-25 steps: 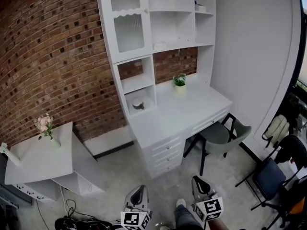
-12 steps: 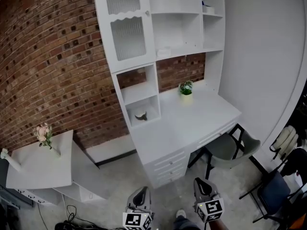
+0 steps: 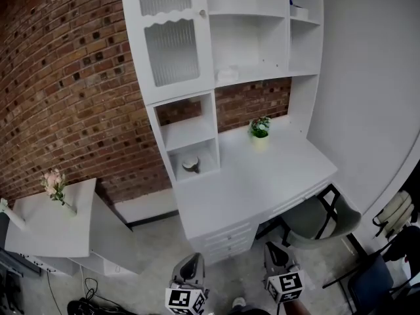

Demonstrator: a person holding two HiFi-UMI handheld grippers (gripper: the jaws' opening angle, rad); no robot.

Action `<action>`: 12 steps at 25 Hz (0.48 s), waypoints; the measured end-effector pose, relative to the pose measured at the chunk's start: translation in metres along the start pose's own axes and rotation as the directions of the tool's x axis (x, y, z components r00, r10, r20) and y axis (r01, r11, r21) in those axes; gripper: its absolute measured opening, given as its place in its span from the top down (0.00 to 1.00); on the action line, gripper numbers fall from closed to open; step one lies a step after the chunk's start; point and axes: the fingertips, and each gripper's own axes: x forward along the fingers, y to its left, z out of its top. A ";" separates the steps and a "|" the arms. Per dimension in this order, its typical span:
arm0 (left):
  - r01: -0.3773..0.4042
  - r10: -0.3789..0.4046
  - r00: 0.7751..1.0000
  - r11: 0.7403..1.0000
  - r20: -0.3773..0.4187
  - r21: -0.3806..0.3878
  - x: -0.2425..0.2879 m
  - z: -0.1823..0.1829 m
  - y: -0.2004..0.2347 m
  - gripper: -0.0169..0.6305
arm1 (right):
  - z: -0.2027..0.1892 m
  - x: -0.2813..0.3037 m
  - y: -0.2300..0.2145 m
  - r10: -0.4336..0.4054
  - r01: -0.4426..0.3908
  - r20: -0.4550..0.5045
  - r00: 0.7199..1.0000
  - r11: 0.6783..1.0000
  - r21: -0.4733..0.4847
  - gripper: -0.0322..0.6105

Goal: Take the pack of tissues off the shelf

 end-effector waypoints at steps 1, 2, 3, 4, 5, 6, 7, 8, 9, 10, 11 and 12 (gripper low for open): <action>-0.003 0.003 1.000 1.000 0.002 0.000 0.006 0.000 -0.001 0.95 | 0.000 0.004 -0.006 0.006 -0.006 -0.006 1.000 1.000 0.001 0.94; -0.009 0.009 1.000 1.000 0.005 0.002 0.012 0.000 -0.002 0.95 | 0.000 0.008 -0.011 0.012 -0.012 -0.010 1.000 1.000 -0.001 0.94; -0.015 0.015 1.000 1.000 0.010 0.005 0.018 -0.001 -0.002 0.95 | 0.001 0.012 -0.016 0.018 -0.018 -0.012 1.000 1.000 -0.006 0.94; -0.022 0.022 1.000 1.000 0.015 0.007 0.024 -0.002 -0.002 0.95 | 0.003 0.016 -0.022 0.023 -0.024 -0.012 1.000 1.000 -0.011 0.94; -0.028 0.028 0.999 1.000 0.019 0.009 0.030 -0.003 -0.002 0.95 | 0.004 0.019 -0.027 0.028 -0.028 -0.009 1.000 1.000 -0.013 0.94; -0.033 0.033 0.999 0.999 0.021 0.010 0.035 -0.003 -0.002 0.95 | 0.007 0.023 -0.032 0.031 -0.031 -0.003 1.000 0.999 -0.013 0.94; -0.039 0.038 0.999 0.999 0.022 0.010 0.039 -0.003 -0.002 0.95 | 0.009 0.026 -0.036 0.033 -0.033 0.006 0.999 0.999 -0.011 0.94; -0.043 0.043 0.999 0.999 0.021 0.009 0.043 -0.003 -0.002 0.95 | 0.011 0.029 -0.039 0.033 -0.033 0.014 0.999 0.999 -0.008 0.94; -0.046 0.046 0.999 0.999 0.020 0.007 0.046 -0.004 -0.003 0.95 | 0.011 0.032 -0.042 0.033 -0.033 0.019 0.999 0.999 -0.004 0.94; -0.048 0.048 0.999 0.999 0.018 0.003 0.048 -0.005 -0.003 0.95 | 0.011 0.034 -0.043 0.035 -0.035 0.022 0.999 0.999 0.001 0.94; -0.050 0.050 0.999 0.999 0.015 0.000 0.051 -0.007 -0.004 0.95 | 0.010 0.036 -0.044 0.038 -0.038 0.022 0.999 0.999 0.003 0.94; -0.053 0.053 0.999 0.999 0.012 -0.001 0.052 -0.008 -0.004 0.95 | 0.008 0.038 -0.045 0.041 -0.041 0.018 0.999 0.999 0.003 0.94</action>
